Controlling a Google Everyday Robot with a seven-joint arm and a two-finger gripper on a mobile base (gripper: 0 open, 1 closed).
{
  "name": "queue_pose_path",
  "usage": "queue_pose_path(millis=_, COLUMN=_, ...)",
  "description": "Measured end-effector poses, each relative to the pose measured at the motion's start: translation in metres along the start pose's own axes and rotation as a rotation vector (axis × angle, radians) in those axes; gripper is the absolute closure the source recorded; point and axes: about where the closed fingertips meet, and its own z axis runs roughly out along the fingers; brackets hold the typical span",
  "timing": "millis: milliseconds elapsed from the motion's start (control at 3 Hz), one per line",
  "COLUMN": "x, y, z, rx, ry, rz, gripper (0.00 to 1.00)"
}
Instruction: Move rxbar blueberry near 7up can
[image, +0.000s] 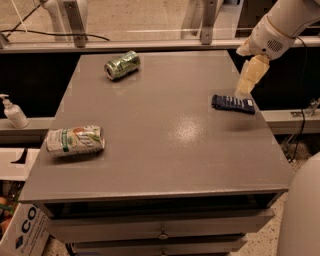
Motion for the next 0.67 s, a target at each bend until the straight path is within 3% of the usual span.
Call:
queue_pose_path(millis=333, x=0.023, y=-0.014, z=0.042, rx=-0.009, ry=0.033, rz=-0.015, gripper=0.0)
queue_pose_path(millis=667, x=0.038, y=-0.009, z=0.061, rx=-0.024, ry=0.056, rz=-0.012, gripper=0.0)
